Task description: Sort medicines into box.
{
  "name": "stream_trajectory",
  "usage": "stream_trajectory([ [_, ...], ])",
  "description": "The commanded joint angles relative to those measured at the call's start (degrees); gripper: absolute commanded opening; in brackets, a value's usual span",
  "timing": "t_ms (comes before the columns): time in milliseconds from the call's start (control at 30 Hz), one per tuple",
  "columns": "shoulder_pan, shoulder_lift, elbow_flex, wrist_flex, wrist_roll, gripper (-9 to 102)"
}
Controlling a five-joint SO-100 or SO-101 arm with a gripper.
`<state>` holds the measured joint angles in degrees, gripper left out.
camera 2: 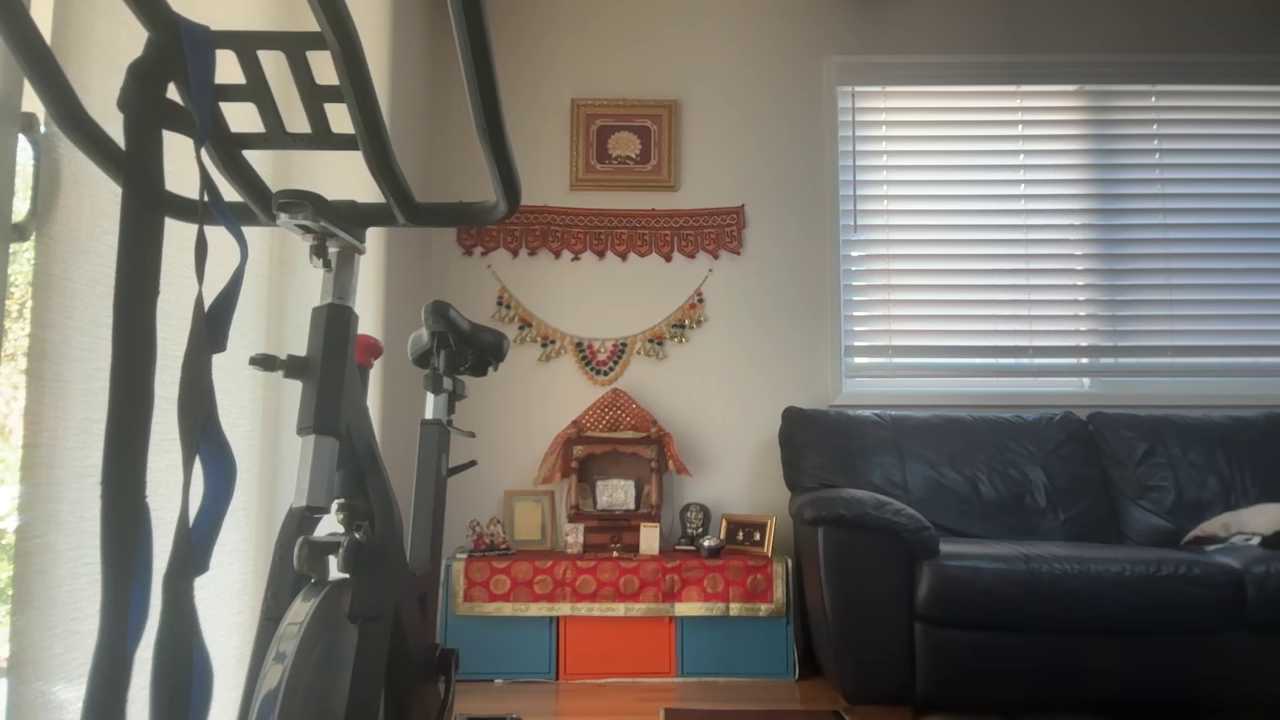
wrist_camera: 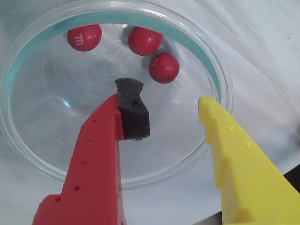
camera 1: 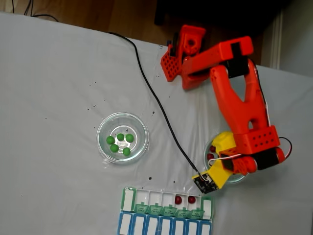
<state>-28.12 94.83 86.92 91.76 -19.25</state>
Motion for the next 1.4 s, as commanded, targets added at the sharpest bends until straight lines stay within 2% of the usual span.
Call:
stream_trajectory([
  [0, -1.1, 2.5, -0.7, 0.6, -0.6, 22],
  [1367, -3.3, -2.5, 1.5, -4.6, 0.9, 29],
])
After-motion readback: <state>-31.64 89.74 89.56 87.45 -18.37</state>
